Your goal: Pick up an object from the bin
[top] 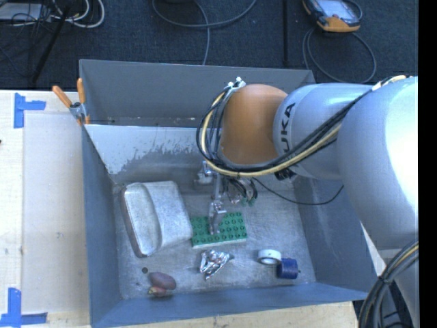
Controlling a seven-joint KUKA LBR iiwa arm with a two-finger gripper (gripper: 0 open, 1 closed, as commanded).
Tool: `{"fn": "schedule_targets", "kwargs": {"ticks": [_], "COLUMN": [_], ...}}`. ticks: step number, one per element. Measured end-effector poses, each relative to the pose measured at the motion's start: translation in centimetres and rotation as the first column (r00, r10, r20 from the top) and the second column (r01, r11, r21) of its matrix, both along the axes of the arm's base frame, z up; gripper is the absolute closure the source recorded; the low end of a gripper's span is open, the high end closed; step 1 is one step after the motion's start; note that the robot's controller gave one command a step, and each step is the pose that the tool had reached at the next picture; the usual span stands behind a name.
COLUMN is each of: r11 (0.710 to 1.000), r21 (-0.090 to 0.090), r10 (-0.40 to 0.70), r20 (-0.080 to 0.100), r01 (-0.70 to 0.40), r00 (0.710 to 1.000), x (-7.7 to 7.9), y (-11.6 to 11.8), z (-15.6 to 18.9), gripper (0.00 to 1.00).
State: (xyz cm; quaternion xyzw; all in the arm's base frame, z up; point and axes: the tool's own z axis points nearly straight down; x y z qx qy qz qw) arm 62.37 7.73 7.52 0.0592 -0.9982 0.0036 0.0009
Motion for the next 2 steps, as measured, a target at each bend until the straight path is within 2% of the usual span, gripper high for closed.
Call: {"fn": "schedule_targets", "kwargs": {"ticks": [1, 2], "r11": [1.0, 0.984], "r21": [0.007, 0.007], "r10": [-0.004, 0.18], "r20": [-0.006, 0.011], "r01": [0.004, -0.18], "r00": [1.0, 0.984], "x": [0.0, -0.4], "y": [0.2, -1.1], "z": [0.3, 15.7], "gripper": [1.0, 1.0]}}
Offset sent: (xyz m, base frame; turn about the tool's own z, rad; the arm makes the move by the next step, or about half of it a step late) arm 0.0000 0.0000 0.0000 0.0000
